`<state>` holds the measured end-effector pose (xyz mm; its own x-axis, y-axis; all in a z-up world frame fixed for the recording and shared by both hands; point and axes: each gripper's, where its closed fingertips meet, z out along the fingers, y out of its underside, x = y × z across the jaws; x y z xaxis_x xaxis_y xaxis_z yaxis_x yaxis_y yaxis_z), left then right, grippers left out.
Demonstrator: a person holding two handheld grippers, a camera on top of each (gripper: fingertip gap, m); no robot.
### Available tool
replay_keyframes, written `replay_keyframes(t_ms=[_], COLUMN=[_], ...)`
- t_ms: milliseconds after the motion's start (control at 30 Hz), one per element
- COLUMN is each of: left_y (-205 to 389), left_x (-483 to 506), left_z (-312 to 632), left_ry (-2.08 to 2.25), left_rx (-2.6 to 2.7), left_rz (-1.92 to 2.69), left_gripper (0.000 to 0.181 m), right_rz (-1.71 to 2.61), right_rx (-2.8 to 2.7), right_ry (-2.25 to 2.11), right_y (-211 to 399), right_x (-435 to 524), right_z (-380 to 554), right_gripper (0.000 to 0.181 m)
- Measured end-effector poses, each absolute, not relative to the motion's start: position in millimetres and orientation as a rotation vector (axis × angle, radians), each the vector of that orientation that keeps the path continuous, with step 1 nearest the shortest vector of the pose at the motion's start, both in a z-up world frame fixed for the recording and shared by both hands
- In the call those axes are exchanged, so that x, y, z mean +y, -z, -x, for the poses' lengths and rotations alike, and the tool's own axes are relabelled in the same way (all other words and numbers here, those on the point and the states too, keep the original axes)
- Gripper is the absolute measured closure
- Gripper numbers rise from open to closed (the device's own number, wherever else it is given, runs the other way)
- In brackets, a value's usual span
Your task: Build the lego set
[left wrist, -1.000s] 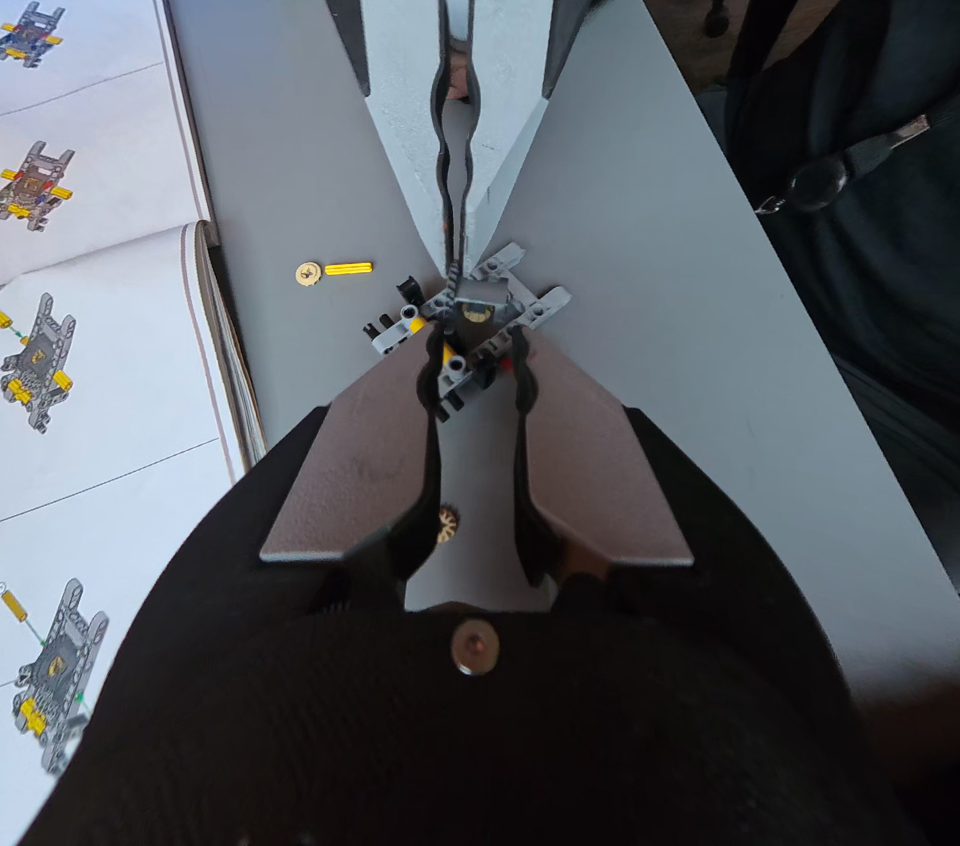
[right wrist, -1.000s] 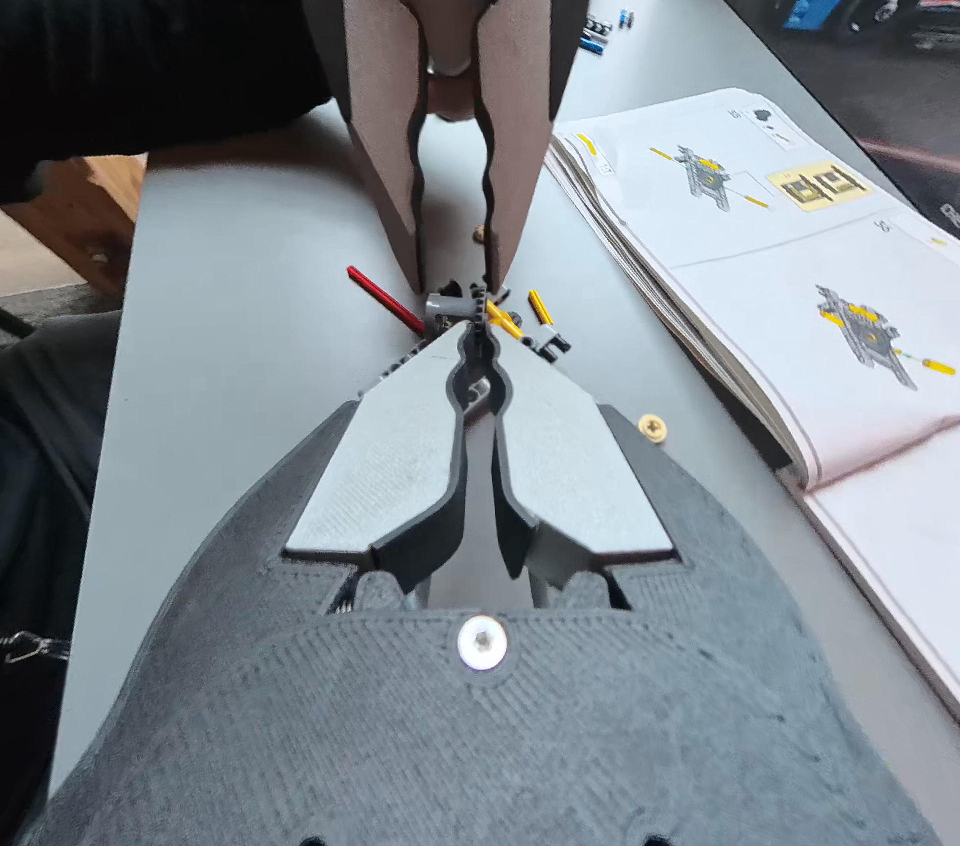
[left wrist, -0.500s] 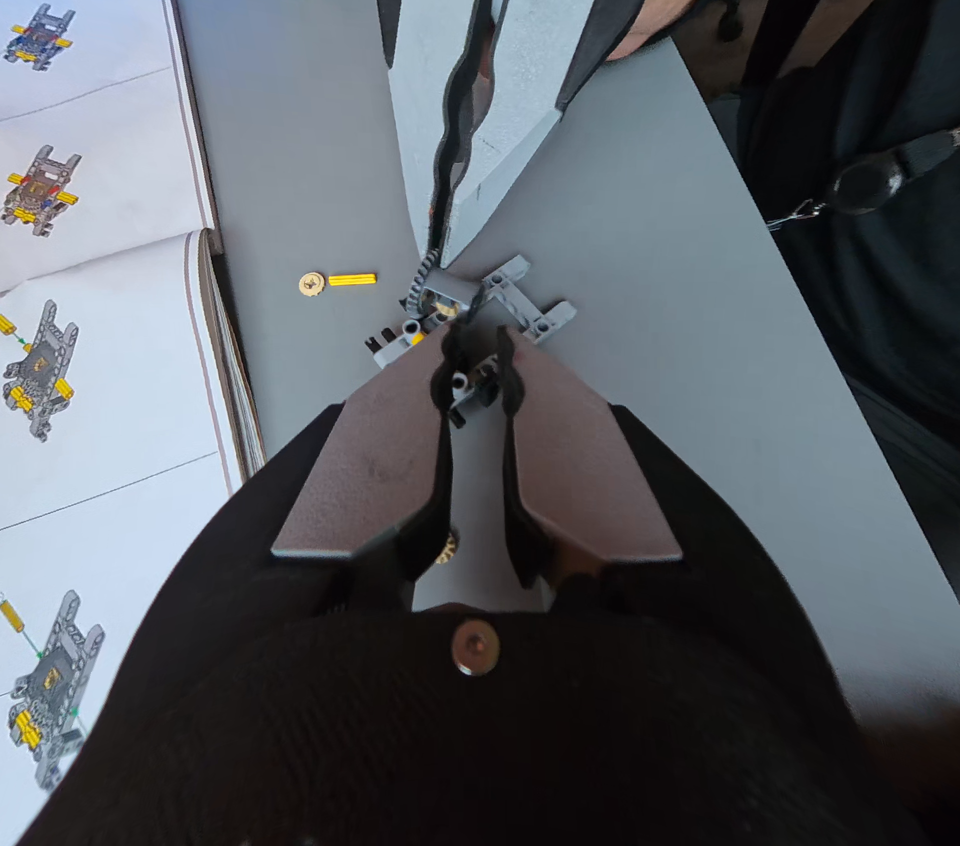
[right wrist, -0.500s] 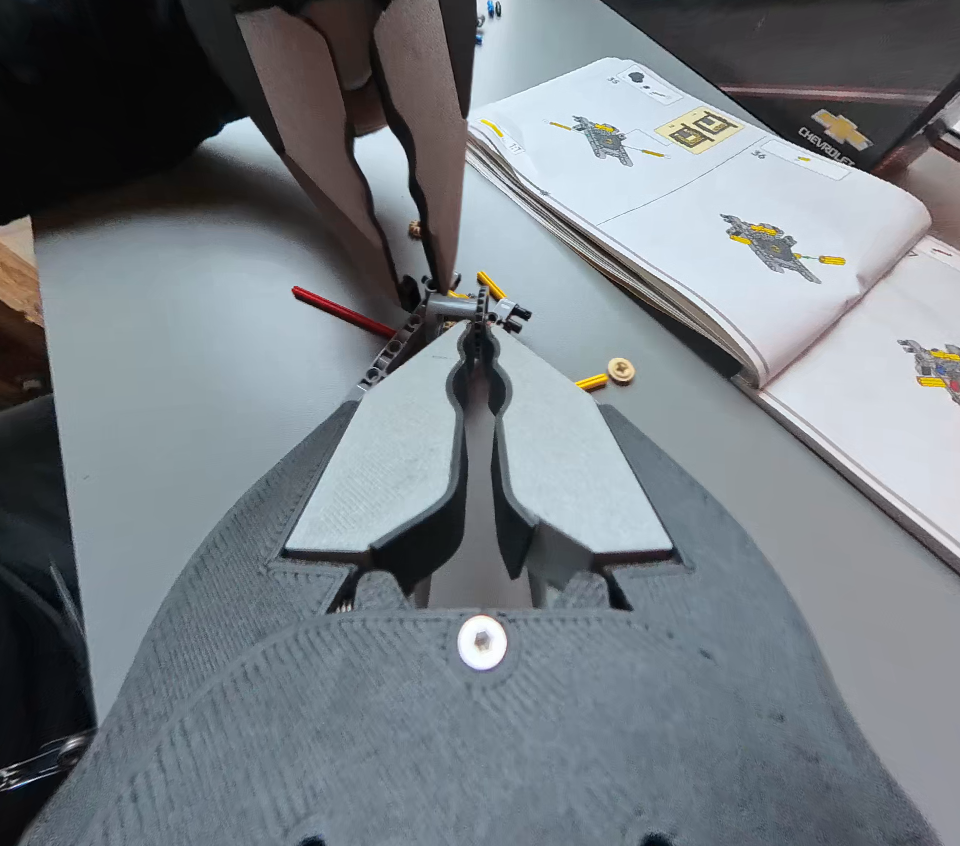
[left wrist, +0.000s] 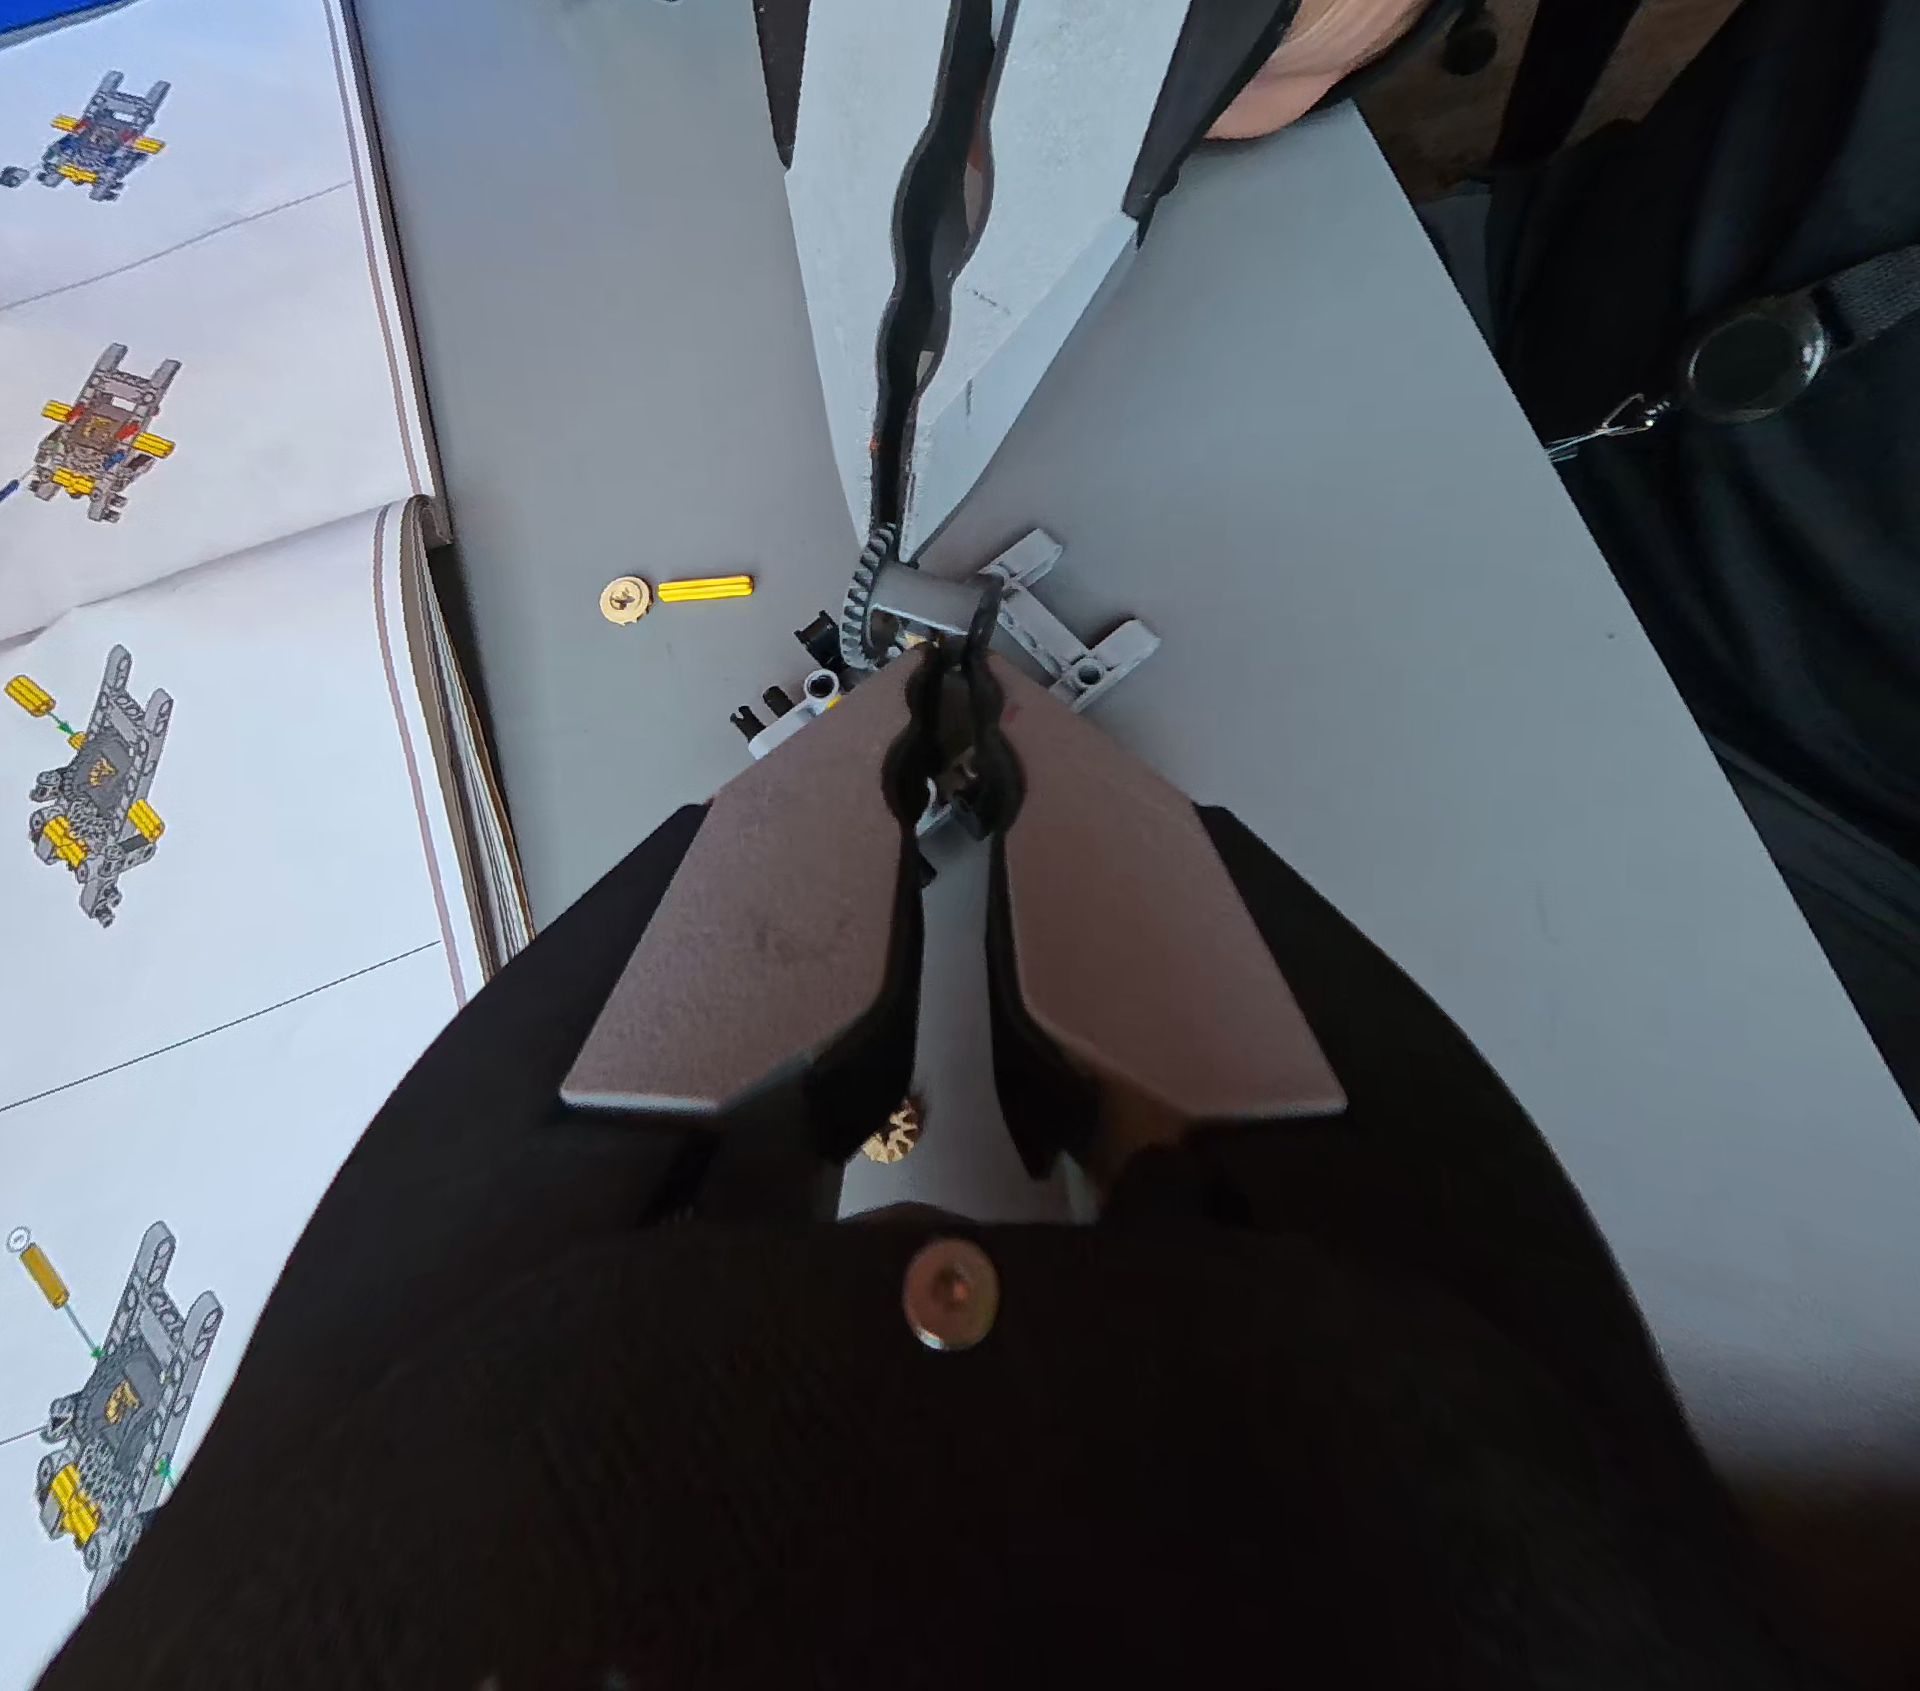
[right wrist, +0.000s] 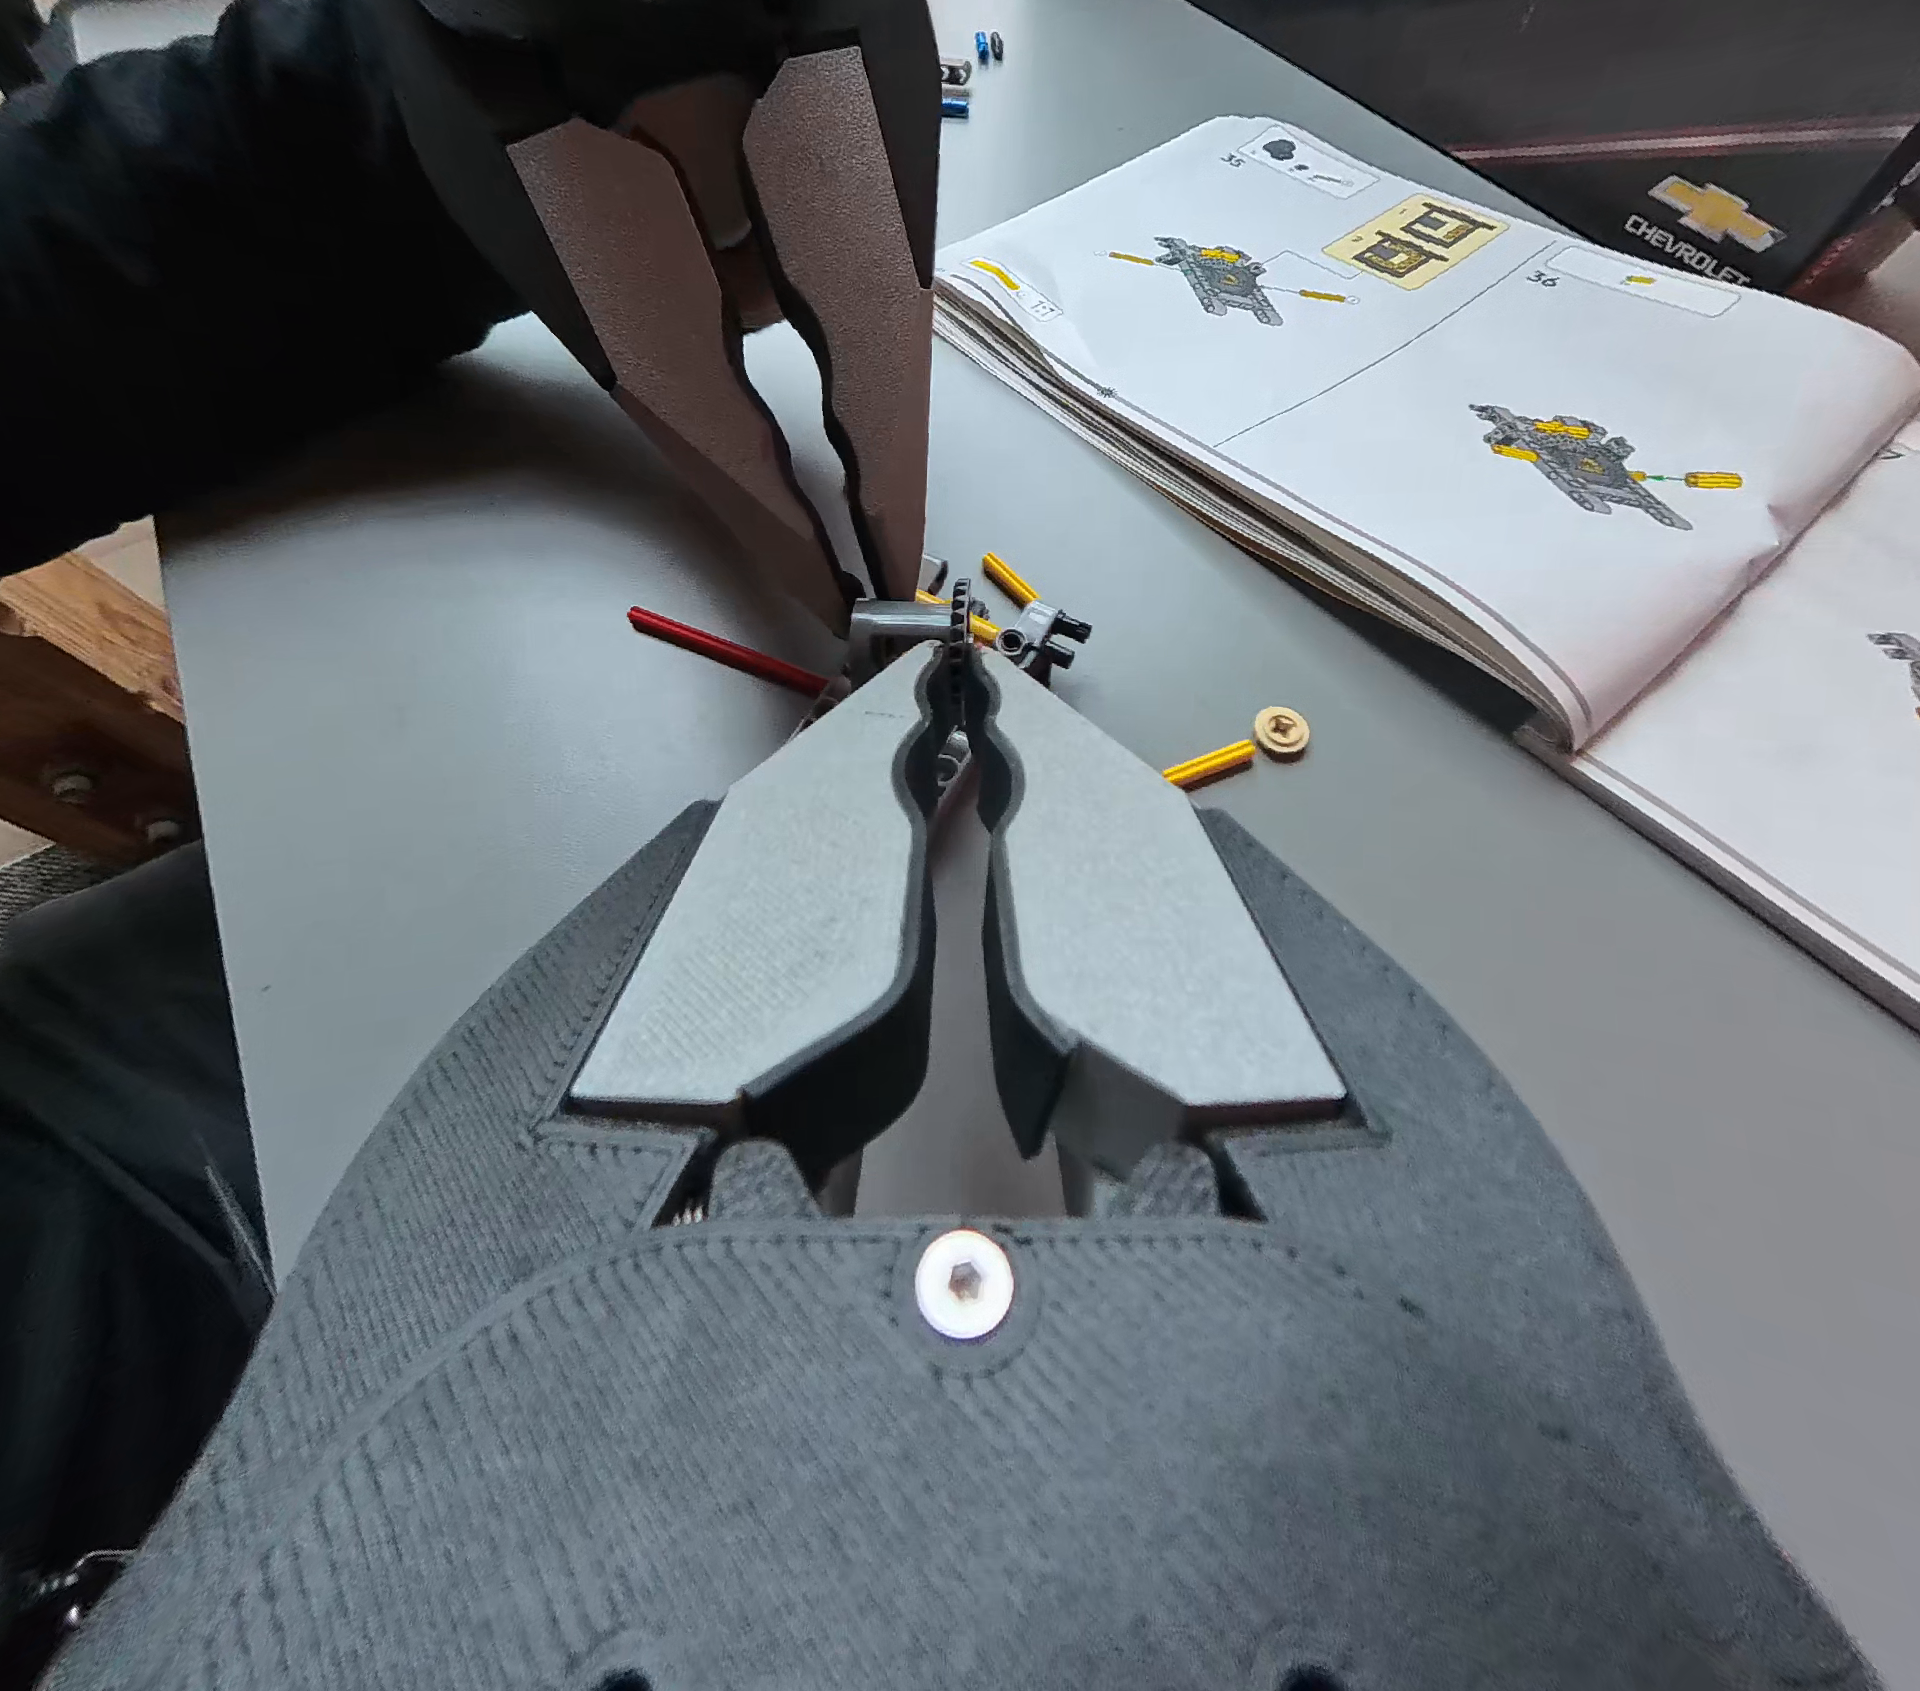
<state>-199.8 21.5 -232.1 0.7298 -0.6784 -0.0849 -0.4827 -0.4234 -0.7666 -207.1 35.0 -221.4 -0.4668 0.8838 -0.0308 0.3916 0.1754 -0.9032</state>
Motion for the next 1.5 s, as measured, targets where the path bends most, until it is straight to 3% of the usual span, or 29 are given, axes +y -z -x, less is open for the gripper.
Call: replay_keyframes(t_ms=[733, 1367, 1500], left_y=[237, 242, 238], left_x=[9, 14, 9], left_z=[191, 195, 205], left_ry=[0.293, 0.284, 0.292], left_rx=[1.005, 0.963, 0.927], left_rz=[2.073, 2.12, 2.131], left_gripper=[0.18, 0.18, 0.171], right_rz=[0.906, 1.234, 1.28], right_rx=[-2.385, -2.277, -2.204], right_ry=[-1.158, -1.147, -1.129], right_y=[220, 228, 228], right_x=[25, 25, 28], right_z=[192, 206, 207], right_gripper=[0.173, 0.181, 0.181])
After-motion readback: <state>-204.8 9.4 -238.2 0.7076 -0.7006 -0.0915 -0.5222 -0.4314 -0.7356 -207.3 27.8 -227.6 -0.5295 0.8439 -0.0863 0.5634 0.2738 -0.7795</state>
